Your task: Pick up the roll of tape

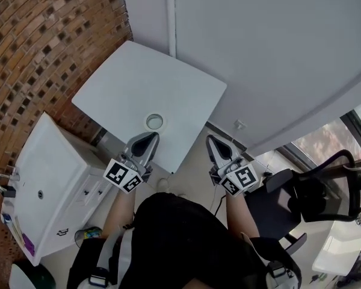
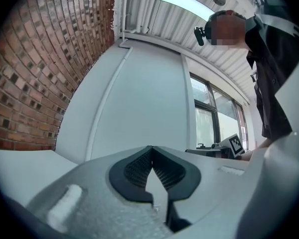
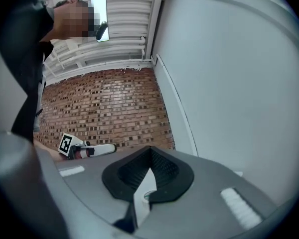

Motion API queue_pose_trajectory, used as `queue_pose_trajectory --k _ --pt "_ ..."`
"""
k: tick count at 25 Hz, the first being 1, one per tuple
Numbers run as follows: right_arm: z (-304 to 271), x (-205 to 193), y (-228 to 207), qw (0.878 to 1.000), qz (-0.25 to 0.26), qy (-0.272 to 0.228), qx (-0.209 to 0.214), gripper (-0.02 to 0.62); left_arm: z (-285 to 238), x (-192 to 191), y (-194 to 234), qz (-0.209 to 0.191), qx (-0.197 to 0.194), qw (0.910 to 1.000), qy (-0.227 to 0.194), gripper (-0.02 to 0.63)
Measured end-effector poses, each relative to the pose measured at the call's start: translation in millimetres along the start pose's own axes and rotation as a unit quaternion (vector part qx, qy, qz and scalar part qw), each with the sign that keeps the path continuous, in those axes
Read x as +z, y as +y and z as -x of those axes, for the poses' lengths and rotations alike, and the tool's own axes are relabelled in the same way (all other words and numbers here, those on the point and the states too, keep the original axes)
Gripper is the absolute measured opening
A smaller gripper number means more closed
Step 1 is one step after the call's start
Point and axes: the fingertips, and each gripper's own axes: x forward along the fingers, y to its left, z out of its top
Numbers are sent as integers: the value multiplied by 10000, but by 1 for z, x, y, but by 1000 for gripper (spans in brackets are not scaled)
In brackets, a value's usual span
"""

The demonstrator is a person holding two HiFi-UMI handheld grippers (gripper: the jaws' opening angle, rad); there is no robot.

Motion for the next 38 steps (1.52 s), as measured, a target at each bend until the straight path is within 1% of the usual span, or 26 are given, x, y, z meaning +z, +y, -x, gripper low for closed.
queue_pose_trajectory --k 3,5,9,13,15,17,18,19,20,22,23,24,25,26,29,30,31,32,33,34,36,37,38 --pt "-12 12 -14 9997 235 17 -83 6 -22 6 13 -155 -152 9998 -14 2" --pt "-21 19 -20 9994 319 -35 -123 6 -30 5 23 -149 -230 9996 59 2" --pt "-40 18 -23 9994 315 -30 -128 6 -38 -19 50 65 -435 9981 442 2" --pt "-56 -3 -27 9996 186 173 -112 6 -41 -46 68 117 -415 9958 813 3" --pt "-67 -16 -31 9995 107 289 -106 6 -43 -65 73 26 -440 9921 1173 3" --pt "-78 -32 -35 9992 -13 398 -99 6 -43 -92 78 -59 -482 9846 1677 5" --pt "-82 -40 -36 9989 -79 452 -97 6 -43 -107 81 -112 -494 9793 1958 24" --pt "-86 -48 -36 9986 -140 509 -99 6 -41 -122 85 -196 -496 9729 2250 56" --pt "-88 -56 -36 9981 -195 568 -106 6 -39 -138 88 -323 -489 9652 2548 70" --pt "-89 -70 -37 9972 -303 675 -139 6 -37 -167 98 -677 -462 9466 3118 119" --pt "-89 -77 -37 9966 -361 723 -167 6 -37 -180 103 -857 -478 9358 3387 147" --pt "-88 -83 -38 9959 -420 771 -202 6 -37 -194 107 -1015 -542 9231 3670 155" --pt "-87 -89 -38 9952 -476 820 -241 6 -37 -208 110 -1160 -655 9075 3983 167" --pt "-86 -94 -39 9944 -529 866 -279 6 -36 -222 113 -1309 -811 8887 4319 190" --pt "-81 -106 -42 9922 -701 946 -398 6 -29 -261 119 -1781 -1330 8238 5214 199" --pt "-78 -108 -41 9915 -769 953 -445 6 -26 -271 121 -1904 -1449 8045 5436 201" --pt "-76 -111 -40 9908 -833 953 -489 6 -23 -279 122 -2005 -1537 7889 5602 201" --pt "-74 -113 -38 9901 -886 954 -526 6 -21 -286 124 -2092 -1612 7771 5713 199" --pt "-73 -116 -38 9895 -928 961 -554 6 -22 -292 125 -2177 -1691 7680 5782 199" --pt "-72 -119 -37 9889 -959 973 -577 6 -23 -298 125 -2273 -1779 7603 5819 199" --pt "-71 -123 -37 9881 -1003 990 -624 6 -27 -306 123 -2473 -1938 7480 5846 196" --pt "-69 -123 -37 9876 -1031 986 -656 6 -28 -310 122 -2540 -1982 7419 5880 196" --pt "-67 -123 -37 9871 -1064 977 -693 6 -27 -313 122 -2581 -2008 7340 5952 198"
